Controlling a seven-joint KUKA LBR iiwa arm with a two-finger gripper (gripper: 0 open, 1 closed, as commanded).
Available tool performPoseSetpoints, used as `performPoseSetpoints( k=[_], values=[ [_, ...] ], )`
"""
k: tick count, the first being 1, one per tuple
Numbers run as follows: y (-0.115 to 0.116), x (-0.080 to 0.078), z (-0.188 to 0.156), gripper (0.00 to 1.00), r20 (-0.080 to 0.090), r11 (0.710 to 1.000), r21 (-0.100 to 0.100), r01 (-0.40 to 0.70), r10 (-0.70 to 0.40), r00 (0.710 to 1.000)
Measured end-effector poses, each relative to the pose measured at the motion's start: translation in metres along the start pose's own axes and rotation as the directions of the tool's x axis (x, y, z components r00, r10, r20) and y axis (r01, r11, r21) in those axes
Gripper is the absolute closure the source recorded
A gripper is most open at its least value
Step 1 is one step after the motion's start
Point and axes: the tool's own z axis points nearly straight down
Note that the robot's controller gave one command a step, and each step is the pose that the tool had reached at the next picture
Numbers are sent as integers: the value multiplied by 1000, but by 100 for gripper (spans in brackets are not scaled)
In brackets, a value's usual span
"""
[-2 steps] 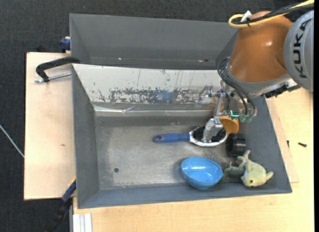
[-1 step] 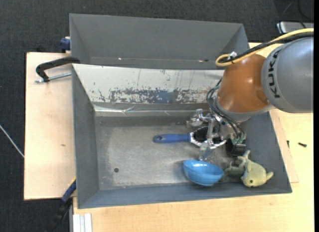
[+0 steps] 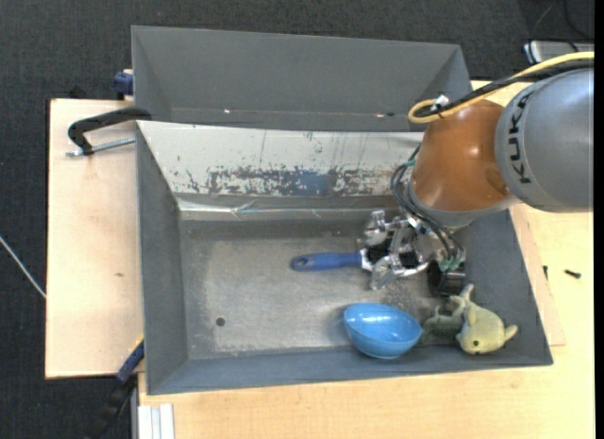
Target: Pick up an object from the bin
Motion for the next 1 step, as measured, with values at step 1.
performPoseSetpoints(
  k=[1],
  values=[
    [-11,-17,-146,100,0,998,2,62,-62,998]
  ],
)
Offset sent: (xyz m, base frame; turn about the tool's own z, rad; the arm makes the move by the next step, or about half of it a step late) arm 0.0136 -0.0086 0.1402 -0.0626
